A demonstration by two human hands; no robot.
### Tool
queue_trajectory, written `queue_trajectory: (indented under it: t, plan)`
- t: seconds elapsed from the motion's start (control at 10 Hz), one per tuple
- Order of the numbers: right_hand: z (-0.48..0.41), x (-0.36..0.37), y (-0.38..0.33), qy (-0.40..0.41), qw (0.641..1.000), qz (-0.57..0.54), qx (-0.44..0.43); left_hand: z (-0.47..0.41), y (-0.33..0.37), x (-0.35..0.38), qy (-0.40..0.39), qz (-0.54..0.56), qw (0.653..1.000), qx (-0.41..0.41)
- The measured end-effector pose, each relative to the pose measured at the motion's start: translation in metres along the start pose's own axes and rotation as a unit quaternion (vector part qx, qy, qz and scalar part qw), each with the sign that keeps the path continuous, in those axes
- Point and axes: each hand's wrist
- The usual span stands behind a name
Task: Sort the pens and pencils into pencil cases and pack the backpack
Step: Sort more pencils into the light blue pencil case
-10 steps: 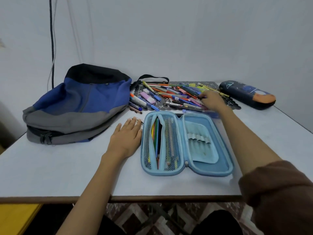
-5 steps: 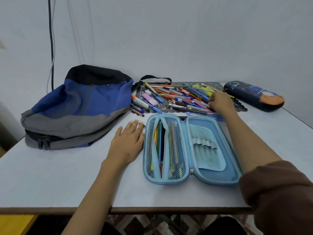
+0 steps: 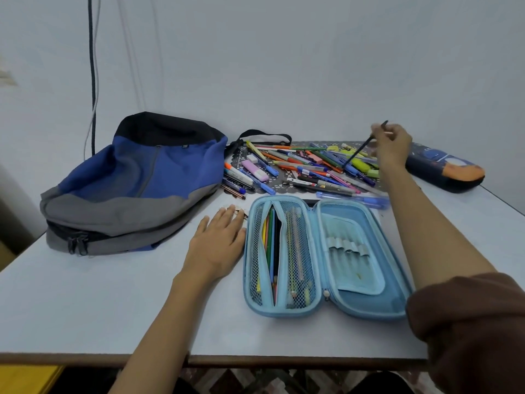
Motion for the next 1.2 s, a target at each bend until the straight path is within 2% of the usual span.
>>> queue_trajectory:
  t: [0.1, 0.2, 0.3, 0.4, 0.6, 0.8, 1.1, 1.2]
  plan:
    - [-0.005, 0.007, -0.01, 0.027, 0.998, -0.064, -0.013, 0.0, 0.0, 0.0, 0.001, 0.004, 1.0, 0.0]
    - [-0.009, 0.016, -0.009, 0.0, 0.998, 0.056, -0.037, -0.001, 0.0, 0.0, -0.001, 0.003, 1.0, 0.0]
    - [-0.009, 0.021, 0.002, -0.089, 0.939, 0.322, -0.076, -0.001, 0.0, 0.0, 0.0, 0.005, 1.0, 0.001]
    - [-0.001, 0.028, 0.016, -0.131, 0.874, 0.452, -0.121, 0.0, 0.0, -0.001, 0.001, 0.007, 1.0, -0.001]
    - [0.01, 0.039, 0.031, -0.131, 0.789, 0.581, -0.15, -0.001, 0.0, -0.001, 0.002, 0.006, 1.0, -0.002]
    - [0.011, 0.037, 0.032, -0.1, 0.819, 0.551, -0.126, -0.001, 0.0, 0.0, 0.004, 0.006, 1.0, -0.002]
    - [0.002, 0.035, 0.027, -0.16, 0.83, 0.531, -0.062, -0.001, -0.001, 0.0, 0.008, 0.012, 1.0, 0.001]
    - [-0.001, 0.032, 0.024, -0.15, 0.844, 0.513, -0.046, -0.001, 0.0, -0.001, 0.009, 0.011, 1.0, 0.0]
Point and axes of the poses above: each hand's wrist, its own z-axis away from the middle knuckle, its own x-axis out of the palm, y = z × x, and after that the axes turned 10 degrees about x, right-handed
